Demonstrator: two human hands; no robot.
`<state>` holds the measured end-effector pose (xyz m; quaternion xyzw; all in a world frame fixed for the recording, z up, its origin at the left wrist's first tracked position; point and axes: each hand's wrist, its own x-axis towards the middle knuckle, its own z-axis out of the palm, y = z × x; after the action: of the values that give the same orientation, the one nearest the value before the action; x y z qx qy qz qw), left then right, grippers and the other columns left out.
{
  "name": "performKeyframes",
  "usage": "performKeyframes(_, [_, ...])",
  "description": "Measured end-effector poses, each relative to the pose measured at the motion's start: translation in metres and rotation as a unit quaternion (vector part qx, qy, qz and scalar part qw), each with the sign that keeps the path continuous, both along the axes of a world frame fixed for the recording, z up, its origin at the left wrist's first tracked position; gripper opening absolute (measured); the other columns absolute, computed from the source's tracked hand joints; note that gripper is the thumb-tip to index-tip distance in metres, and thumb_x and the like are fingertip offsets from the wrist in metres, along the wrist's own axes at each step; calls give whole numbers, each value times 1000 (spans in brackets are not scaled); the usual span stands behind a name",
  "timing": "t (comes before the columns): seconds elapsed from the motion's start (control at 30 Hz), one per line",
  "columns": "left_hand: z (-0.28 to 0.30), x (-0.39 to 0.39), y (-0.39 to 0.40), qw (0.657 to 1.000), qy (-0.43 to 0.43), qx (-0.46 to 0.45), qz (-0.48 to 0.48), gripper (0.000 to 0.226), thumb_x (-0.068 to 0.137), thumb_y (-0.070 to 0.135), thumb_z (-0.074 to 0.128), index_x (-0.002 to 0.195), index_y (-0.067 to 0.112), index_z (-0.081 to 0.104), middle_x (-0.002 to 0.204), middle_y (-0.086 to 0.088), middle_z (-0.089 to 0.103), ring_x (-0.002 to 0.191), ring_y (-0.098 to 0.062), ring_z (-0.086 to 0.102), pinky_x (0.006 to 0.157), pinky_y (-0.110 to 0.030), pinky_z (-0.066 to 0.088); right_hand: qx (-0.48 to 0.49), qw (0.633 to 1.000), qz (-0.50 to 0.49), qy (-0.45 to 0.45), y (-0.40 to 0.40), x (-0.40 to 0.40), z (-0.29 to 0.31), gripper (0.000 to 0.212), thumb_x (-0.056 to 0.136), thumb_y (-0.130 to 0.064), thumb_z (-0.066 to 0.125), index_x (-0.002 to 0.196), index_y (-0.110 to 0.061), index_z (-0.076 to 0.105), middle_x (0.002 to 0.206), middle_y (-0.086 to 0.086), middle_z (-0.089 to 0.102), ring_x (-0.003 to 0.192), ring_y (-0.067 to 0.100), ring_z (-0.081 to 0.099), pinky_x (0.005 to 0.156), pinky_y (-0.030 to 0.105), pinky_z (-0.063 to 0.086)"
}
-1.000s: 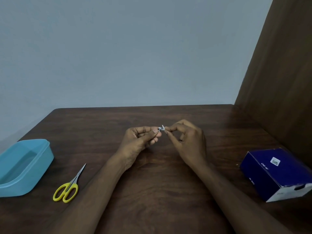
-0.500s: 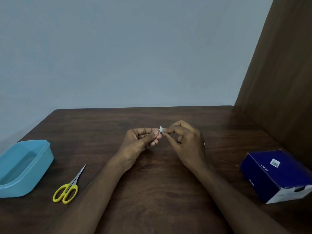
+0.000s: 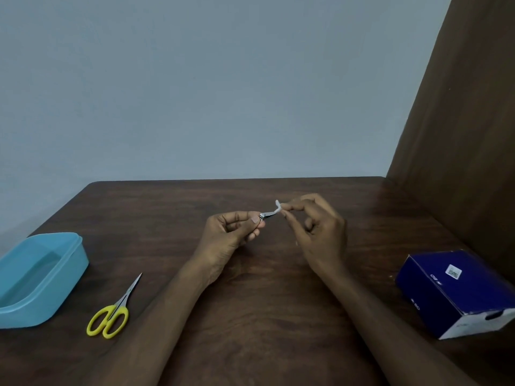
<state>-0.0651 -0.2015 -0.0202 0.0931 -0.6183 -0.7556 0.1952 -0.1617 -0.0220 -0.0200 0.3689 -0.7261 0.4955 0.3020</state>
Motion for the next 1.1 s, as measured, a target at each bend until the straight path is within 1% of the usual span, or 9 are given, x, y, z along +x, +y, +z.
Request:
performKeyframes(0.13, [-4, 2, 3, 979, 4, -199, 50, 10, 94, 14, 82, 103, 18, 85, 84, 0, 83, 75, -9, 73, 75, -21, 59, 9, 998, -34, -55, 3, -8, -4, 15, 97, -25, 79, 96, -39, 75, 100, -19, 71, 48, 7, 55, 51, 25, 43])
performKeyframes(0.27, [-7, 4, 9, 904, 47, -411, 106, 15, 91, 15, 85, 102, 25, 86, 90, 19, 81, 84, 4, 76, 76, -13, 58, 92, 995, 3, -43, 2, -3, -6, 18, 97, -18, 76, 103, -34, 80, 100, -20, 72, 54, 2, 56, 56, 22, 41])
performKeyframes(0.37, [-9, 3, 12, 854, 98, -494, 128, 18, 88, 10, 87, 98, 19, 74, 89, 20, 76, 85, 4, 74, 71, -10, 56, 177, 984, 16, 7, 5, 0, -6, 28, 97, -12, 70, 108, -36, 78, 105, -18, 67, 69, -3, 52, 59, 29, 48])
performKeyframes(0.53, [-11, 3, 12, 840, 100, -511, 150, 34, 87, 10, 88, 98, 13, 56, 80, 25, 61, 76, 17, 65, 65, 3, 40, 199, 979, -37, -35, 4, -6, -9, 33, 94, -13, 68, 106, -41, 79, 102, -19, 64, 70, -2, 48, 61, 29, 48])
performKeyframes(0.7, [-11, 2, 9, 844, 111, -499, 164, 45, 86, 7, 88, 98, 25, 48, 83, 27, 59, 78, 18, 66, 68, -2, 48, 166, 986, 35, 4, 5, 6, -4, 31, 90, -6, 73, 102, -33, 81, 100, -18, 66, 64, -8, 52, 57, 18, 36])
performKeyframes(0.8, [-10, 2, 9, 853, 114, -479, 173, 41, 87, 13, 88, 98, 25, 50, 82, 17, 69, 81, 6, 73, 70, -12, 58, 174, 984, -24, -26, -1, 1, -9, 31, 90, -11, 72, 105, -37, 81, 99, -17, 66, 69, -3, 56, 60, 24, 45])
performKeyframes(0.87, [-10, 1, 9, 868, 109, -454, 169, 34, 88, 14, 88, 99, 23, 57, 84, 11, 75, 83, 1, 75, 74, -16, 60, 150, 985, -56, -61, -1, -4, -10, 28, 91, -16, 72, 106, -37, 81, 99, -16, 67, 68, 0, 56, 62, 29, 49])
performKeyframes(1.0, [-7, 3, 8, 920, 72, -353, 156, 24, 91, 13, 85, 111, 18, 73, 84, 11, 80, 88, 0, 77, 82, -17, 61, 63, 993, -41, -88, 0, 1, -8, 22, 92, -16, 75, 103, -34, 82, 98, -17, 70, 54, 0, 52, 55, 24, 38])
performKeyframes(1.1, [-7, 1, 3, 952, 53, -266, 140, 26, 93, 14, 83, 117, 21, 78, 89, 7, 83, 93, -8, 79, 88, -30, 64, -5, 991, -12, -131, -6, 8, -4, 21, 94, -13, 76, 97, -33, 81, 98, -19, 73, 47, 9, 59, 47, 26, 43])
